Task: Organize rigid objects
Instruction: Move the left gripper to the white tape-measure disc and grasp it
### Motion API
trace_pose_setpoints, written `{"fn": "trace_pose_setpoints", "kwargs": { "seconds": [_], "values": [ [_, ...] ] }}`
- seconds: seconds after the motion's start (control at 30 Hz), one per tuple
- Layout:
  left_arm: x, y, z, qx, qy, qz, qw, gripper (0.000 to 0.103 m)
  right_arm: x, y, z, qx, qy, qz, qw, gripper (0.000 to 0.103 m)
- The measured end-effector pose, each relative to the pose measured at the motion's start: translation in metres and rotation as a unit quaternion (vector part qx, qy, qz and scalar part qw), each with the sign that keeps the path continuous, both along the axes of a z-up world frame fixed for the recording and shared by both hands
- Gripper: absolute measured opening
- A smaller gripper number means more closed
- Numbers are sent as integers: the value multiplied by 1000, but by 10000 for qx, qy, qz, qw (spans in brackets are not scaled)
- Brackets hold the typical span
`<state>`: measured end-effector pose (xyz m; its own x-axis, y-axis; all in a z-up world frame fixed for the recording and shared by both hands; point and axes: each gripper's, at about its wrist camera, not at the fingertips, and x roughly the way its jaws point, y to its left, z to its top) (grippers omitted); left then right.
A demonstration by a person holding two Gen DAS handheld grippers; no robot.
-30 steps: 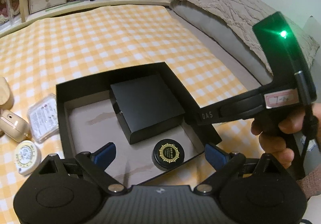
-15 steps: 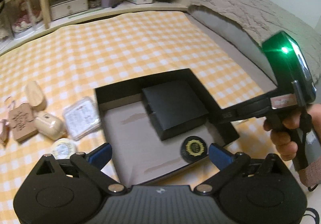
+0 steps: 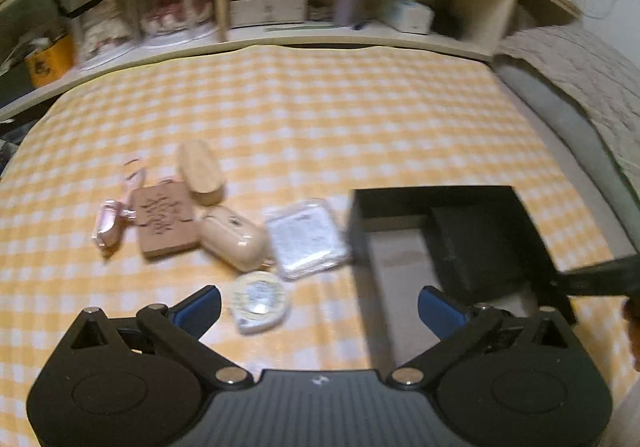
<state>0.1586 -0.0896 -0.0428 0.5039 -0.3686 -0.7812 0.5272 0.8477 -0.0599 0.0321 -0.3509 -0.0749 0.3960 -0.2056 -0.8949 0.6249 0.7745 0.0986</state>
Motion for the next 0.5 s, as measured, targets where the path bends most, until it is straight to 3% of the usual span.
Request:
{"fn": "trace_pose_setpoints", "kwargs": {
  "seconds": [0.37, 0.5],
  "values": [
    [57, 27, -41, 508, 175, 618, 9966, 102, 4, 3, 0, -59, 66, 0, 10000, 5],
    [57, 17, -56, 652, 21, 293, 9974, 97, 4, 3, 0, -56, 71, -1, 10000, 4]
  ]
}}
